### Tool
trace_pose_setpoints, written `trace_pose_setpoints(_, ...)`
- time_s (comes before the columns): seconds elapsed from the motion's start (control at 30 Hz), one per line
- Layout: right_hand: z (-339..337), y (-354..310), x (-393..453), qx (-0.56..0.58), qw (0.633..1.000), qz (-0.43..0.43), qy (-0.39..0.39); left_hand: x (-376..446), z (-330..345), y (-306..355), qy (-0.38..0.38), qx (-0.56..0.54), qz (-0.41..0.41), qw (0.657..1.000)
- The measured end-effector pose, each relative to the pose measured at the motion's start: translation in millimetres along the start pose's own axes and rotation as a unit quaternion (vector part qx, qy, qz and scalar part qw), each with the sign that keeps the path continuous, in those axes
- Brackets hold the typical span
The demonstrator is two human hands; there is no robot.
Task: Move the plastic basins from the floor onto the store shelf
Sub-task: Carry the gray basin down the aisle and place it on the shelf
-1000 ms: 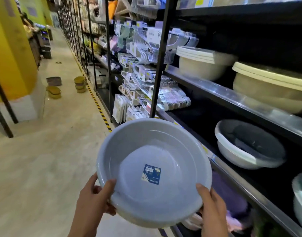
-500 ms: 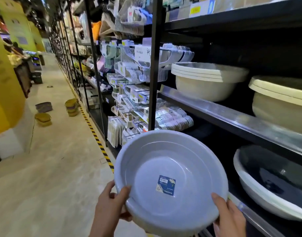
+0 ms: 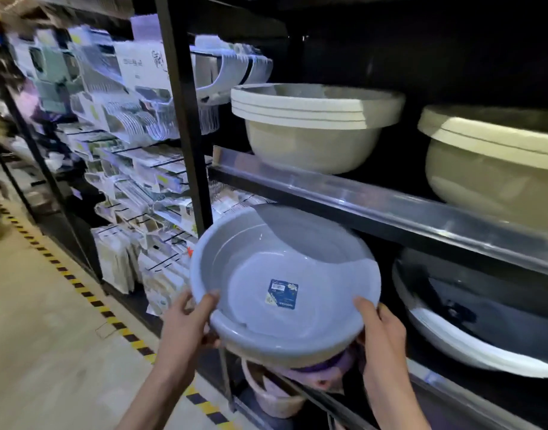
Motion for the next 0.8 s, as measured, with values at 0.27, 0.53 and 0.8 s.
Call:
trace_pose_setpoints(0.27,24,-1,33,0.005,0.995,-0.032,0.096,93,46,-1,-0.105,-0.007,0.013,0.994)
trace_pose_setpoints(0.53,29,11,76,0.024,0.988,-0.046,0.146,146,92,-17,-0.144,-0.02,0.016,0.989)
trace_pose_setpoints(0.8,26,16,119,0.041,0.977,0.005,0.207,181,133,-29,-0.157,-0.029,0.005,0.987)
Point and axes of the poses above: each hand's wrist, its own x-axis towards the middle knuckle, its own z-axis out of the palm, y = z × x, the point moved 4 cm from there along x, towards the middle knuckle, and after that the axes turned 5 degrees about y, right-handed, at the moved point
